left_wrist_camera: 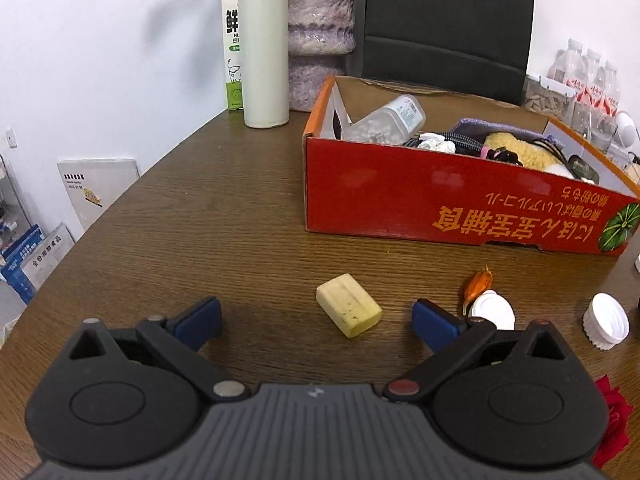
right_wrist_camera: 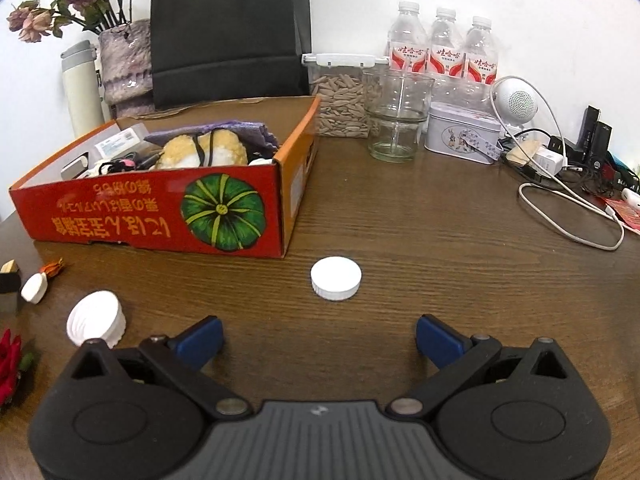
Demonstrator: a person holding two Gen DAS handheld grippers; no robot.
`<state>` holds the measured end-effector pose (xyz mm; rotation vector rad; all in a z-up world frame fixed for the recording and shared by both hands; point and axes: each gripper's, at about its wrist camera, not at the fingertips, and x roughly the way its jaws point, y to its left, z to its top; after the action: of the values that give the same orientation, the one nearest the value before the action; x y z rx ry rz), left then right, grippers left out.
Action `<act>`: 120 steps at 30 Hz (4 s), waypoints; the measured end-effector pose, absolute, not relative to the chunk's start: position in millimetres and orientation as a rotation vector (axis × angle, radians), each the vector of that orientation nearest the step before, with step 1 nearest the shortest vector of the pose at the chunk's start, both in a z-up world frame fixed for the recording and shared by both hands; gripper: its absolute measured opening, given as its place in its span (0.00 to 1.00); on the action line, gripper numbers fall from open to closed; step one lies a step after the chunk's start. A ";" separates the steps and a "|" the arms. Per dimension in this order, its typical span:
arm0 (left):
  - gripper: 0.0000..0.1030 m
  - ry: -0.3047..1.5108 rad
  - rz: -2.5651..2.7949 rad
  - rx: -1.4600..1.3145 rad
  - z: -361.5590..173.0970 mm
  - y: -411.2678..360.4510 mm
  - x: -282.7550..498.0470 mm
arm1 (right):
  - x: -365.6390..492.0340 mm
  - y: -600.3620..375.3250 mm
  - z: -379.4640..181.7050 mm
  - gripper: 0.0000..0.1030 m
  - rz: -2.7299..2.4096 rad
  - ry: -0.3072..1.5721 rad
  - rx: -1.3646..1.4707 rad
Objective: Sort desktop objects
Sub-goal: 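Withdraw both grippers from the box toward the remaining table items, then grasp the yellow block with the left gripper while the right grasps the white cap, then carry the yellow block and white cap over the box with both grippers, then open both grippers to drop the block and cap into the box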
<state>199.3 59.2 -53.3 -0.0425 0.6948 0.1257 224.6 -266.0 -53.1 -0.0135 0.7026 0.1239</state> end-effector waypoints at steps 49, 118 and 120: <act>0.25 0.540 0.029 -0.037 -29.3 48.4 189.4 | 209.2 -247.6 -28.1 0.26 0.122 0.513 -0.008; 1.00 0.298 0.000 0.073 -1.6 -17.4 301.1 | 305.1 -158.3 -4.8 0.96 0.249 0.367 -0.095; 1.00 0.301 0.000 0.071 -2.8 -17.5 301.3 | 305.0 -158.1 -5.6 0.96 0.247 0.371 -0.097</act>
<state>301.3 -17.5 -2.8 0.0710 0.3013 0.0000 305.0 -158.1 -5.6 -0.0972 0.3707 0.2467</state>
